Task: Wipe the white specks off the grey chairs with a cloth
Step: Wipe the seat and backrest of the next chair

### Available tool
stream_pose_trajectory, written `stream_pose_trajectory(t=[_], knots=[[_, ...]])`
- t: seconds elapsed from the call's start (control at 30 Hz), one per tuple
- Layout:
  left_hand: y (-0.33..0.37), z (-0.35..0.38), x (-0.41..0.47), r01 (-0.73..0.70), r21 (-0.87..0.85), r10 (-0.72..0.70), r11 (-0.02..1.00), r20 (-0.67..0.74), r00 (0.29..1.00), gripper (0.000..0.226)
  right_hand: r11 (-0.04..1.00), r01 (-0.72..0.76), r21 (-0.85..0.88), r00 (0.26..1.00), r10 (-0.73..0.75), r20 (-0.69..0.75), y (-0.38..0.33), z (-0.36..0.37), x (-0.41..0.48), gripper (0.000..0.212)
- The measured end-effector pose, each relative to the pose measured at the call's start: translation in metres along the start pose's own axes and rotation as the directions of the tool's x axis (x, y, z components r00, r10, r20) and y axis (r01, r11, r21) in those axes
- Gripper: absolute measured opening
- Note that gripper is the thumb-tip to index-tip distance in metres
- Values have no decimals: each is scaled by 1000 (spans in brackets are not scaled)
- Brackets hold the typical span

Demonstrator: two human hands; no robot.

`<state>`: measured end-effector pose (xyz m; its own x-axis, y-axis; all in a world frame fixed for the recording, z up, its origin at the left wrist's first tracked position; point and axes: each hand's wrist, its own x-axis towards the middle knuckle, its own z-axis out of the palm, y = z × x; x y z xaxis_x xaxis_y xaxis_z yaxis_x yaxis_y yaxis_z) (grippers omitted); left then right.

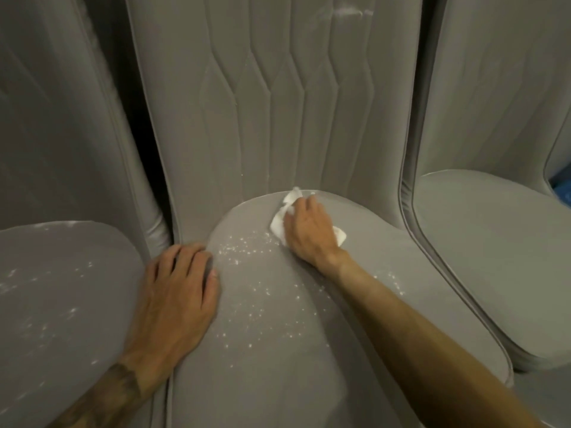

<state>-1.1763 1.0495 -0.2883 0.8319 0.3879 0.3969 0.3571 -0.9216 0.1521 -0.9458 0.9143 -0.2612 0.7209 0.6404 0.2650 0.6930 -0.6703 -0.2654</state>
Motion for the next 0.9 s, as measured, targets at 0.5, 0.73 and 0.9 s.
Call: stream_pose_trajectory(t=[0.5,0.73,0.9], knots=[[1,2,0,-35,7,36,999,-69,997,32,996,79,45,995,-82,65,-15,-1,-16,31],[3,-3,1,-17,14,18,1000,-34,999,30,988,-110,-107,994,111,7,-22,4,-2,34],[2,-4,0,-18,20,19,1000,-22,1000,32,994,111,20,990,-112,82,-6,-8,-10,29]])
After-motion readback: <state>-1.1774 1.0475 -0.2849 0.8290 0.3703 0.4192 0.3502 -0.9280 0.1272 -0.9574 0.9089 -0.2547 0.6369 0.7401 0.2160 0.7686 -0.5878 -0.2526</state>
